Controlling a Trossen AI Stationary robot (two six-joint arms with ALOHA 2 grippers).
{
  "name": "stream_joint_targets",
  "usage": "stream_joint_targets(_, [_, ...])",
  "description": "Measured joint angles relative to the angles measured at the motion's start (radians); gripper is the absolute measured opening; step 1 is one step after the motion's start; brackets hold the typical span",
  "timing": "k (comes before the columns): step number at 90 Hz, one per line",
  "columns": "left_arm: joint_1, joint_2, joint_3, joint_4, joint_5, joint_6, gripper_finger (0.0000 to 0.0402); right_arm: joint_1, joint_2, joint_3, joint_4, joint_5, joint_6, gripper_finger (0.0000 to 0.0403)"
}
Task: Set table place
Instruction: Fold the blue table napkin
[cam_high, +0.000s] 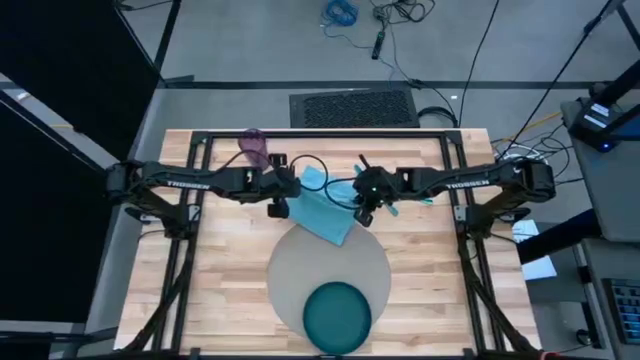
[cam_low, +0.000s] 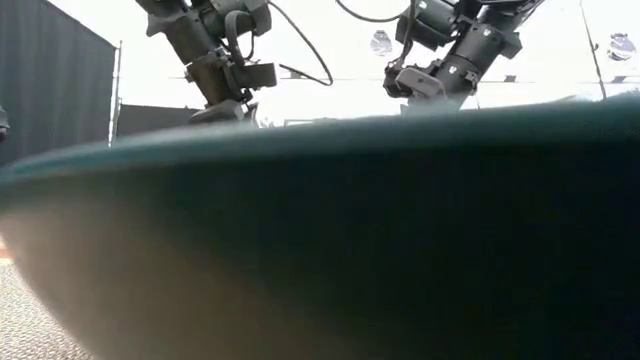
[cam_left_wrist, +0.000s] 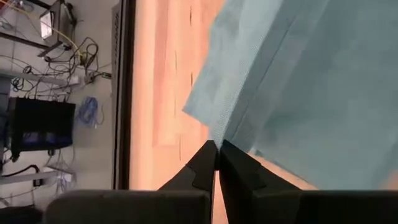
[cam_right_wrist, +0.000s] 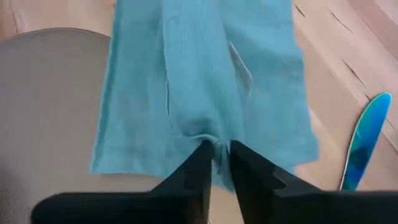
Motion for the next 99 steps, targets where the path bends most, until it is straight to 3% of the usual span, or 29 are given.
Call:
stream_joint_targets(12, [0.000, 0.000, 0.000, -0.010, 0.002, 0.002, 0.0025, 0.000, 0.000, 0.000, 0.001, 0.004, 0.000, 0.0099])
stream_joint_targets(26, [0.001, 0.000, 0.000, -0.020, -0.004, 0.030, 0.0085, 0.000, 0.000, 0.000, 0.002, 0.043, -0.008, 0.0129])
stream_joint_targets(48, [0.019, 0.000, 0.000, 0.053, -0.044, 0.026, 0.0162, 0.022, 0.000, 0.000, 0.040, 0.049, -0.008, 0.0146])
stream_joint_targets(58, [0.019, 0.000, 0.000, 0.043, -0.020, -0.065, 0.0171, 0.057, 0.000, 0.000, 0.080, -0.006, -0.009, 0.0144])
stream_joint_targets(73, [0.004, 0.000, -0.012, 0.002, 0.254, -0.160, 0.0171, 0.107, 0.044, 0.000, 0.150, -0.031, -0.040, 0.0136])
stream_joint_targets(78, [-0.012, 0.000, -0.033, 0.011, 0.296, -0.175, 0.0171, 0.110, 0.078, 0.000, 0.157, -0.030, -0.056, 0.0134])
stream_joint_targets(99, [-0.071, 0.015, -0.173, 0.149, 0.192, -0.181, 0.0171, 0.090, 0.184, -0.002, 0.213, 0.027, -0.129, 0.0133])
